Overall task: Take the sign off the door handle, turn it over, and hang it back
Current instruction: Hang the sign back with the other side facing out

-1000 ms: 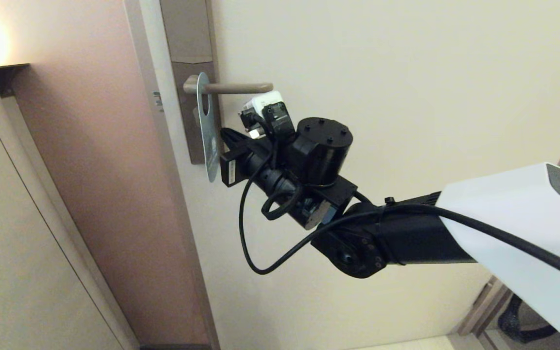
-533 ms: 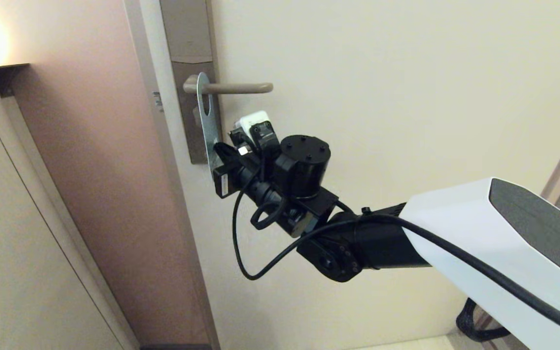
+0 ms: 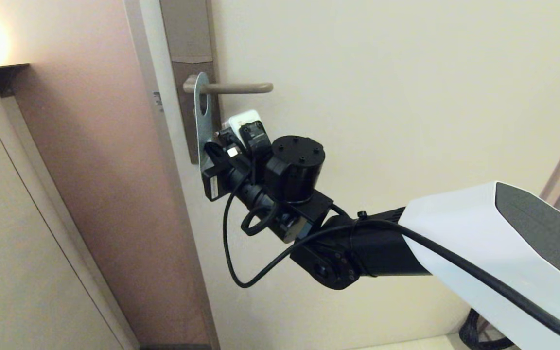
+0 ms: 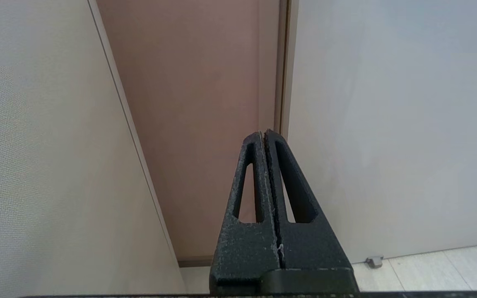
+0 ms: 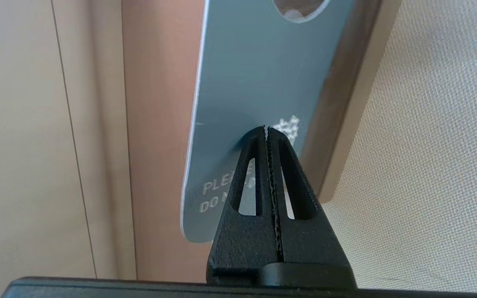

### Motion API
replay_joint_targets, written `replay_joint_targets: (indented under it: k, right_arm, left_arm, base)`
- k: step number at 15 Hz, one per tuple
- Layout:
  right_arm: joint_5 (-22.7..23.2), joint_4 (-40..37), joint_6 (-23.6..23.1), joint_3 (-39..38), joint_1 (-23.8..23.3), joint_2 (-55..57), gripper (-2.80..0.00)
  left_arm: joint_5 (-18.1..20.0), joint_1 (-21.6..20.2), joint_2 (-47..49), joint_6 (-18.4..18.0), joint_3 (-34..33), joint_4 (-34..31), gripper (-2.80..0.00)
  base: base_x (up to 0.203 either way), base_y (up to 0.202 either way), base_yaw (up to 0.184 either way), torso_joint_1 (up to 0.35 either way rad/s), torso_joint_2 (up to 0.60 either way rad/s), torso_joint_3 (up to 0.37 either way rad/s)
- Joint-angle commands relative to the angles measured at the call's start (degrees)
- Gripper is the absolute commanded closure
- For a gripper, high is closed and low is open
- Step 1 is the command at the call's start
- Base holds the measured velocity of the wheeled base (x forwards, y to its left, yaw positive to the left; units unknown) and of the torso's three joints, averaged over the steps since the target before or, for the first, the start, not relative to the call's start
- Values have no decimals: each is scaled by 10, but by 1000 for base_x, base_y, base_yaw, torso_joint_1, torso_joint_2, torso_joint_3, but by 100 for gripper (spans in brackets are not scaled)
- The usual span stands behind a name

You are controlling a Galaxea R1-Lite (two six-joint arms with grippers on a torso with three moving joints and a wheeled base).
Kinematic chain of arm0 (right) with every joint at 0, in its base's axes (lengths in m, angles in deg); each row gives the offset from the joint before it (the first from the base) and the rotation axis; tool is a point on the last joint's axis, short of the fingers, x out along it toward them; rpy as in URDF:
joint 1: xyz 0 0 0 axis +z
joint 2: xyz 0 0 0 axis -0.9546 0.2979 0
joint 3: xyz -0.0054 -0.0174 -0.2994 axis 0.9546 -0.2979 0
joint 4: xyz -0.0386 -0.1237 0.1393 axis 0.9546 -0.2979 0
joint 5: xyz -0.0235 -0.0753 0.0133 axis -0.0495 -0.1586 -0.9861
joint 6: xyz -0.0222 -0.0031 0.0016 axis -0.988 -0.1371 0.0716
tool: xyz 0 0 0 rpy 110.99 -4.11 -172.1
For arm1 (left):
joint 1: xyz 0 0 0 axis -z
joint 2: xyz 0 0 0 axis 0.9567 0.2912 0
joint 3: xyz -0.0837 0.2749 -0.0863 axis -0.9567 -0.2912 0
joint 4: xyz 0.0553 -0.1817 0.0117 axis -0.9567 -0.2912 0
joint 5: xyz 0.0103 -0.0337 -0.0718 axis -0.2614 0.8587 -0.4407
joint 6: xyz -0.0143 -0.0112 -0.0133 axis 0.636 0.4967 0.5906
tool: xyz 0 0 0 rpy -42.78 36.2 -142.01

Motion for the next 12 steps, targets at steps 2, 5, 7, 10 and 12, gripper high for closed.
replay_joint_targets:
  k: [2,5,7,10,12]
  right_arm:
    - [-1,2,-13,-3,15,-6,0]
    - [-1,2,-20,-4,34,-11,0]
    - [-1,1,-19,-1,40,-14,0]
    - [-1,3,-24,26,40,10,0]
    - [-16,4,-28,54,36,29,0]
  left_arm:
    - [0,0,1,0,0,0,0]
    - [0,0,1,0,0,0,0]
    - [0,0,1,0,0,0,0]
    - [0,0,1,0,0,0,0]
    - [0,-1,1,0,0,0,0]
  base:
    - [0,0,0,0,0,0]
    - [0,0,0,0,0,0]
    - [0,0,0,0,0,0]
    - [0,0,0,0,0,0]
    - [0,0,0,0,0,0]
